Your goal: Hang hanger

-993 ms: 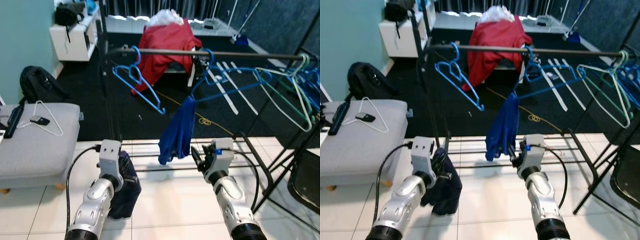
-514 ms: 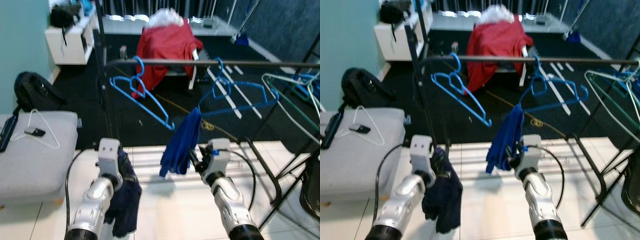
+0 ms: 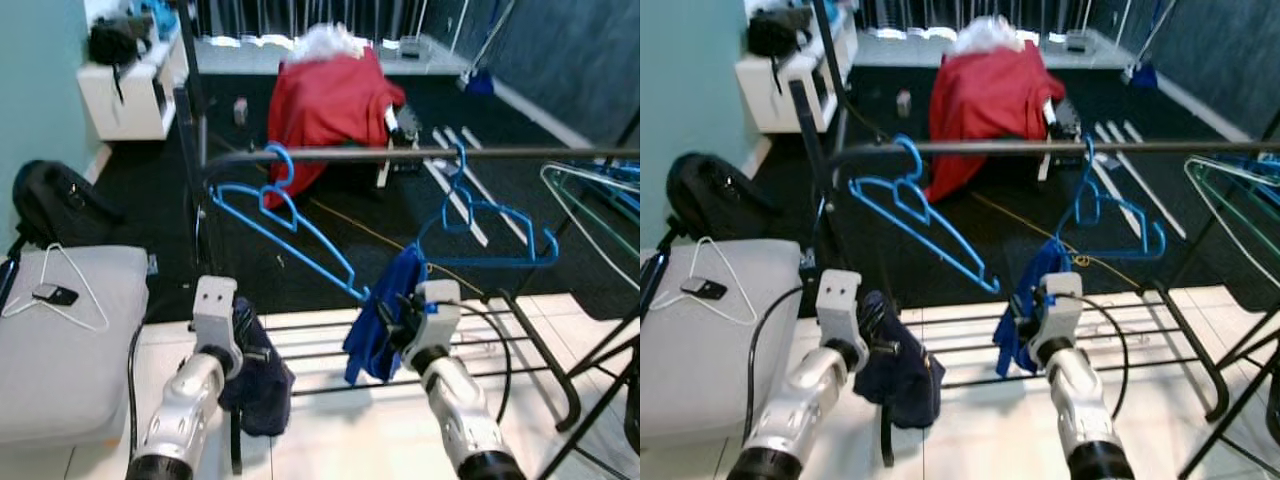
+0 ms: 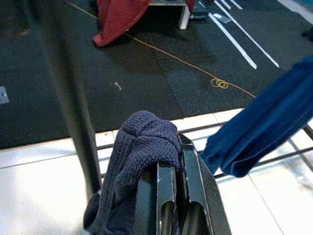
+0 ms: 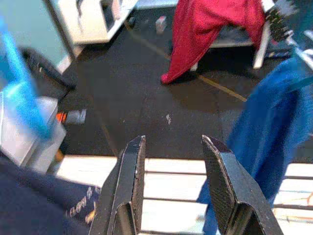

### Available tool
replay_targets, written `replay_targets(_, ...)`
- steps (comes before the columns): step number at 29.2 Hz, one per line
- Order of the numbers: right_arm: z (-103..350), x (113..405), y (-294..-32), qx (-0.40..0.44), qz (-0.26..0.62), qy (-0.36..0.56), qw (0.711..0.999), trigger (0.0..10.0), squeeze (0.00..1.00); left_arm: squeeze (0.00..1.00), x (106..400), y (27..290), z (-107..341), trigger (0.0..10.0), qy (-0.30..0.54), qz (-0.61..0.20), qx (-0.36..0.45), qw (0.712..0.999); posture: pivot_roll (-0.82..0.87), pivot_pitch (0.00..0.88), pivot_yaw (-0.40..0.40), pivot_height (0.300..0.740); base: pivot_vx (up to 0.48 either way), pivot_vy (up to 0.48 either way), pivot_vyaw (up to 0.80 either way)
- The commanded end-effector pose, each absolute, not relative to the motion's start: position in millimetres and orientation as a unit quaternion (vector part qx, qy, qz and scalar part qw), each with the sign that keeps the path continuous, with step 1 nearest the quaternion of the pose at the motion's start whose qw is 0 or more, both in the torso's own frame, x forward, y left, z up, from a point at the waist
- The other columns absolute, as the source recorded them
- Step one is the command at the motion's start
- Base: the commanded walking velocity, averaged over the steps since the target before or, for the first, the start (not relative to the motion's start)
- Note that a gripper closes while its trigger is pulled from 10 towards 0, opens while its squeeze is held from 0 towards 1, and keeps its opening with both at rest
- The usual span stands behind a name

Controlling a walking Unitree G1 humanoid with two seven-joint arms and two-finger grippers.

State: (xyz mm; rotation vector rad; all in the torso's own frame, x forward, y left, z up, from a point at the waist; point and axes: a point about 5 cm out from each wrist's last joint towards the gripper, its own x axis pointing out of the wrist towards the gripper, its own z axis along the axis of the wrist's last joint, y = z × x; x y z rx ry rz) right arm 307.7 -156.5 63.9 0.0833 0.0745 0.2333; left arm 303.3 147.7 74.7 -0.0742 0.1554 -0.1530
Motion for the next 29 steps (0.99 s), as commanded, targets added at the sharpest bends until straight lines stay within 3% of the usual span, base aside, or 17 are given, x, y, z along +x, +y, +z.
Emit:
replay_targets(1,58,304,-157,0.044,0.110,0.046,0.992,10.0,0.00,0.00,302,151,72,10.0,0.079,-0.073,-0.032,0.994,-0.08,0.026,-0.072,0.740,0.000,0.480,0.00)
replay_targets(14,43,291,-153,0.043,0.114,0.065,0.990,10.0,0.00,0.00,302,151,73,10.0,0.077,-0.079,-0.029,0.993,-0.07,0.024,-0.069,0.740,0.000,0.480,0.00)
replay_targets(17,39,287,-153,0.043,0.112,0.072,0.990,10.0,0.00,0.00,302,151,74,10.0,0.076,-0.085,-0.016,0.993,-0.08,0.024,-0.068,0.740,0.000,0.000,0.00)
replay_targets(23,34,282,-156,0.041,0.104,0.078,0.991,10.0,0.00,0.00,303,144,76,10.0,0.075,-0.091,-0.018,0.993,-0.08,0.041,-0.066,0.740,0.000,-0.480,0.00)
replay_targets(29,33,280,-157,0.040,0.100,0.078,0.991,10.0,0.00,0.00,304,140,77,10.0,0.069,-0.090,-0.027,0.993,-0.08,0.044,-0.067,0.740,0.000,0.000,0.00)
